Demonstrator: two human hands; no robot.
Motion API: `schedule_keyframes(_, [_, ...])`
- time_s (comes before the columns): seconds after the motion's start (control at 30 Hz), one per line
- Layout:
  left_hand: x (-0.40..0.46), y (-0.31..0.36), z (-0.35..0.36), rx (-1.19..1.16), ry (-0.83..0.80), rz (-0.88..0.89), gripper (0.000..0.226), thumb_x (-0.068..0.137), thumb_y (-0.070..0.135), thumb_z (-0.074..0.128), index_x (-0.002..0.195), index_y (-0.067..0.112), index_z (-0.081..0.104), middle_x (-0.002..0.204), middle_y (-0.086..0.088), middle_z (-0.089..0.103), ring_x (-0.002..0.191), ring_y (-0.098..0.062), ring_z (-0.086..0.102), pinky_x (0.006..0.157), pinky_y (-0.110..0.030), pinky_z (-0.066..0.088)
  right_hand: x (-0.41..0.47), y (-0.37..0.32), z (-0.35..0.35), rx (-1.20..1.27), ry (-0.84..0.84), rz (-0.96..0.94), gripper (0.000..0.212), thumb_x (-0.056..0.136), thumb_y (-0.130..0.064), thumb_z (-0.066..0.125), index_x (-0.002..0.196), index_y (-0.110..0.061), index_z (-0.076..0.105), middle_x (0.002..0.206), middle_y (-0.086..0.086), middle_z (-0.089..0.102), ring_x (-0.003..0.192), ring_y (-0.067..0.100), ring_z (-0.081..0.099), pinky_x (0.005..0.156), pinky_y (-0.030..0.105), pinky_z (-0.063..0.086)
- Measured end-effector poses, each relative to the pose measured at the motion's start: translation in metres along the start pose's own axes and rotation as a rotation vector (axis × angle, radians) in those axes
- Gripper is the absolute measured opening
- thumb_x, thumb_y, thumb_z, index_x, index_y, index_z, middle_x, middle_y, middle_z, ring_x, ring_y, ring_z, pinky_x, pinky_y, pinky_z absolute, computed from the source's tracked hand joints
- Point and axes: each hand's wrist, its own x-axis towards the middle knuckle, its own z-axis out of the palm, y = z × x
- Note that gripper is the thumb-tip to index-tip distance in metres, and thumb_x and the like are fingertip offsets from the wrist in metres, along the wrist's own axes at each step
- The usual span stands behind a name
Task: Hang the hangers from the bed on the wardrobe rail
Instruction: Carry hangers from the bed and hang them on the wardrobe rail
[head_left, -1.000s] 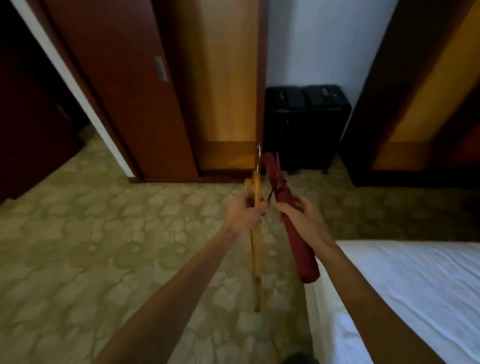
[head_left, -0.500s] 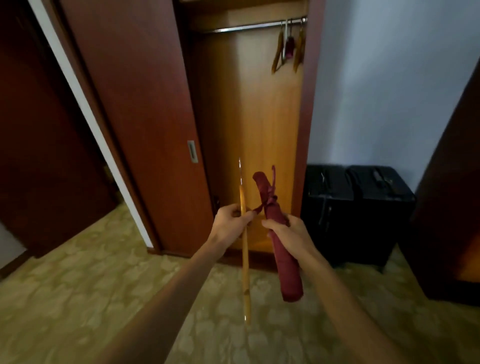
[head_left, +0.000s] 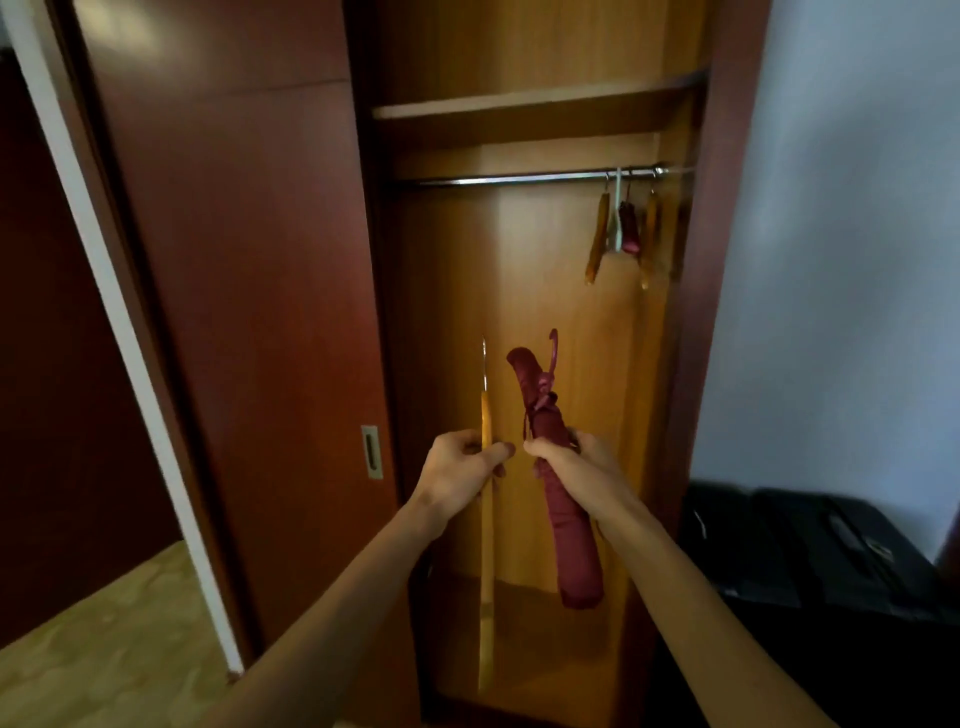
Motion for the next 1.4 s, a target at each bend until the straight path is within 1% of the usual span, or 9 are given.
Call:
schedule_keyframes(0.1, [0.082,0.009,-0.024,0.019,-0.018,0.057,0.024,0.09,0.031,0.068,0.092,0.007,0.072,0.069,0.001,0.067,0.061,-0.012,0.065,0.056,-0.024,0.051,0.078,-0.024,0.017,-0.018,0.046,-0.056,0.019,0.09,-0.034,0.07,0.102,-0.019,0.067,0.079,0.0,0.073,0.048,-0.003,0.063,0.04,0.011,0.042])
schedule_keyframes(0.27, [0.215,0.04,-0.056,0.026,-0.039,0.13,0.025,0.087,0.032,0.068,0.086,0.007,0.072,0.067,0.0,0.067,0.065,-0.019,0.064,0.062,-0.038,0.057,0.192,-0.068,0.044,-0.034,0.116,-0.113,0.016,0.089,-0.03,0.069,0.099,-0.018,0.068,0.074,-0.001,0.071,0.047,-0.003,0.062,0.041,0.012,0.043])
schedule_keyframes(0.5, [0.364,0.063,-0.051,-0.011,-0.049,0.175,0.021,0.09,0.034,0.065,0.077,0.017,0.068,0.065,0.004,0.066,0.067,-0.015,0.063,0.059,-0.029,0.05,0.317,-0.11,0.043,-0.029,0.248,-0.11,0.023,0.086,-0.036,0.072,0.098,-0.017,0.071,0.078,-0.001,0.073,0.066,0.012,0.066,0.058,0.024,0.047])
schedule_keyframes(0.67, [0.447,0.085,-0.029,-0.095,-0.043,0.183,0.022,0.09,0.034,0.065,0.081,0.014,0.07,0.069,-0.002,0.068,0.068,-0.018,0.064,0.06,-0.029,0.048,0.394,-0.133,0.016,-0.005,0.344,-0.107,0.024,0.086,-0.034,0.071,0.096,-0.012,0.073,0.086,0.006,0.075,0.066,0.015,0.065,0.056,0.024,0.045])
schedule_keyframes(0.87, [0.528,0.123,0.008,-0.087,-0.064,0.27,0.026,0.089,0.038,0.064,0.093,0.014,0.073,0.077,-0.006,0.069,0.074,-0.018,0.064,0.057,-0.025,0.045,0.475,-0.159,-0.028,0.008,0.421,-0.111,0.02,0.082,-0.033,0.072,0.073,-0.015,0.07,0.09,0.012,0.078,0.084,0.029,0.075,0.084,0.041,0.058])
schedule_keyframes(0.93, [0.55,0.135,0.021,-0.092,-0.058,0.291,0.027,0.086,0.039,0.064,0.092,0.014,0.074,0.081,-0.008,0.072,0.076,-0.021,0.067,0.057,-0.024,0.045,0.495,-0.165,-0.045,0.021,0.458,-0.115,0.018,0.08,-0.034,0.073,0.076,-0.017,0.069,0.085,0.008,0.078,0.079,0.025,0.074,0.078,0.039,0.059])
schedule_keyframes(1.07, [0.585,0.156,0.045,-0.081,-0.097,0.31,0.034,0.089,0.038,0.064,0.094,0.006,0.075,0.073,-0.006,0.068,0.055,-0.013,0.056,0.051,-0.022,0.043,0.528,-0.175,-0.077,0.013,0.443,-0.089,0.031,0.081,-0.034,0.072,0.103,-0.013,0.065,0.097,0.009,0.075,0.076,0.02,0.069,0.06,0.027,0.051])
schedule_keyframes(1.2, [0.612,0.17,0.062,-0.105,-0.146,0.305,0.032,0.089,0.039,0.065,0.097,0.008,0.074,0.076,-0.004,0.069,0.058,-0.012,0.057,0.051,-0.022,0.042,0.55,-0.187,-0.101,-0.024,0.423,-0.033,0.041,0.086,-0.033,0.069,0.118,-0.008,0.063,0.09,0.007,0.073,0.062,0.015,0.066,0.047,0.019,0.047])
schedule_keyframes(1.4, [0.631,0.183,0.078,-0.148,-0.266,0.247,0.03,0.091,0.039,0.066,0.099,0.011,0.073,0.071,0.0,0.067,0.052,-0.01,0.056,0.046,-0.02,0.04,0.57,-0.201,-0.123,-0.12,0.433,0.042,0.041,0.089,-0.036,0.064,0.12,-0.01,0.064,0.102,0.011,0.072,0.071,0.021,0.065,0.052,0.025,0.047])
